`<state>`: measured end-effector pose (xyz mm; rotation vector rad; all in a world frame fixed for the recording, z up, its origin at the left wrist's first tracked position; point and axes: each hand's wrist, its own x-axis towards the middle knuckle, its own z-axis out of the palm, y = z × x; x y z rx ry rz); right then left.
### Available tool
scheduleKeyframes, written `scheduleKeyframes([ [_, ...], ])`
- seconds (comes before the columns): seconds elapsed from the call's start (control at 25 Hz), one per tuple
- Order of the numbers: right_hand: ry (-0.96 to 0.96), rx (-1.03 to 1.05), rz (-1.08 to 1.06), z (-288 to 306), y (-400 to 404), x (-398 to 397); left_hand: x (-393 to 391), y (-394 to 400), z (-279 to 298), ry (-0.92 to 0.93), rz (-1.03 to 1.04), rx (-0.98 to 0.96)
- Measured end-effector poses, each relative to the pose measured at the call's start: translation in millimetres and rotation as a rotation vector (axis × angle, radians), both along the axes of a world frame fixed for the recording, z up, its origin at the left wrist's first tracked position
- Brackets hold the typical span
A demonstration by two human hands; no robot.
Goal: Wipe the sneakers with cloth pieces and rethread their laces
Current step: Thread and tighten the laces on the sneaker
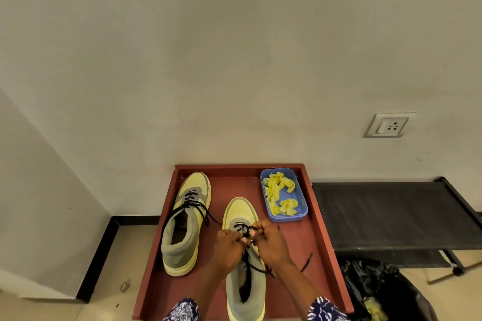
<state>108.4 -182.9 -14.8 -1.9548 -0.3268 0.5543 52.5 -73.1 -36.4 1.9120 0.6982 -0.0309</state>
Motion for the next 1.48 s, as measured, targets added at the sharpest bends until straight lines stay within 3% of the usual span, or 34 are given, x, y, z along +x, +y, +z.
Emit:
scheduleKeyframes([
  [0.08,-0.007,0.002,0.011,2,1,-1,1,7,-17,0.067,-0.005,-0.034],
  [0.24,0.006,-0.012,0.042,5,3,-4,-9,-1,23,0.123,-0.07,-0.137],
  [0.52,0.016,-0.063,0.099,1,5,-7,-18,-1,33,0.08,0.037,-0.133],
  [0.68,0.045,-0.039,0.07,0,4,-7,-23,-2,47,0.045,0.246,-0.367],
  [0.84,0.087,-0.016,0.046,0,4,-8,-31,-2,48,0.014,0.236,-0.476],
  [1.04,0.124,-0.007,0.025,0,2,-9,-33,-4,49,-0.024,0.222,-0.46],
  [1.24,0.084,-0.045,-0.076,1,-3,-7,-30,-2,47,-0.05,0.221,-0.325],
  [1.48,-0.142,-0.232,-0.131,1,-16,-2,-37,14,23,0.075,0.02,0.31],
])
